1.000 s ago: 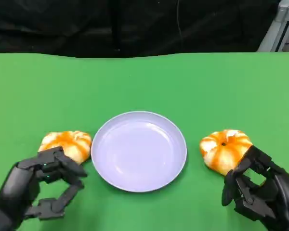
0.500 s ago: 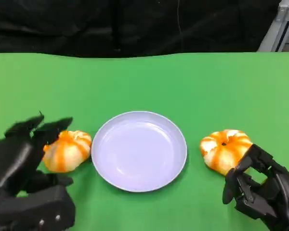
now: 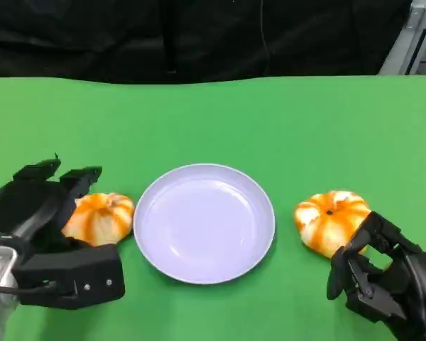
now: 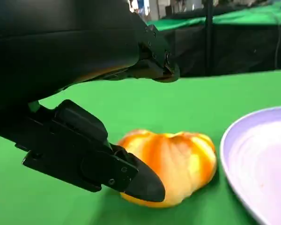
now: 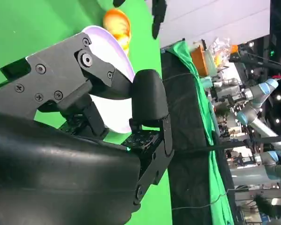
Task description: Grasp the bread from the table and place it into the plate.
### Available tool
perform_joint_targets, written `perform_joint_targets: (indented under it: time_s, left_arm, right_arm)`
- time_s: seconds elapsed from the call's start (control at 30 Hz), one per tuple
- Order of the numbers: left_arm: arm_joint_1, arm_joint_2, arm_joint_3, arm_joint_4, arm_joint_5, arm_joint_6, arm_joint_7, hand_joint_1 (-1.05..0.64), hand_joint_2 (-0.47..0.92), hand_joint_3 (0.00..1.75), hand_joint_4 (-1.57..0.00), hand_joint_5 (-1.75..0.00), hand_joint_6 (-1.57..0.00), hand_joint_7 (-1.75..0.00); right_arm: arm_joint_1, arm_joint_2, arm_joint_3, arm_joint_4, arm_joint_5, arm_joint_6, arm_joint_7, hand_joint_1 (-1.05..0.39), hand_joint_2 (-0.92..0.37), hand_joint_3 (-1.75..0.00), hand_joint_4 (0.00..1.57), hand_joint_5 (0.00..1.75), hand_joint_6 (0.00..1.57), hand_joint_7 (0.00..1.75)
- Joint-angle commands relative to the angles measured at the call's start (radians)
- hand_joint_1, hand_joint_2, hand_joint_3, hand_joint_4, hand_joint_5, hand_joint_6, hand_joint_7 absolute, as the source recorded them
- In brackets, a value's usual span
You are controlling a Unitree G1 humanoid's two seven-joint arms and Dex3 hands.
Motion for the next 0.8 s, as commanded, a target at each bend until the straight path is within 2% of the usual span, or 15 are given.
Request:
perform_joint_targets:
  time_s: [0.03,0.63,0.8]
  left_arm:
    - [-0.021,0.033,-0.021,0.025,-0.020,0.008,0.029,-0.83,0.90,0.01,-0.22,-0.03,-0.35,0.00]
    - [-0.100,0.051,-0.118,0.145,-0.071,0.002,0.007,-0.84,0.92,0.03,-0.19,0.00,-0.31,0.00]
    - [-0.147,0.035,-0.162,0.256,-0.071,-0.006,0.003,-0.85,0.92,0.06,-0.20,0.00,-0.31,0.00]
  right_arm:
    - [-0.003,-0.010,-0.009,0.001,0.000,0.000,-0.004,-0.17,-0.59,-1.04,0.86,1.75,0.65,1.68]
    - [0.007,-0.004,-0.003,-0.016,-0.023,-0.009,-0.027,-0.18,-0.59,-1.04,0.86,1.75,0.65,1.69]
    - [0.005,-0.006,-0.003,-0.016,-0.021,-0.010,-0.023,-0.18,-0.58,-1.06,0.86,1.75,0.64,1.70]
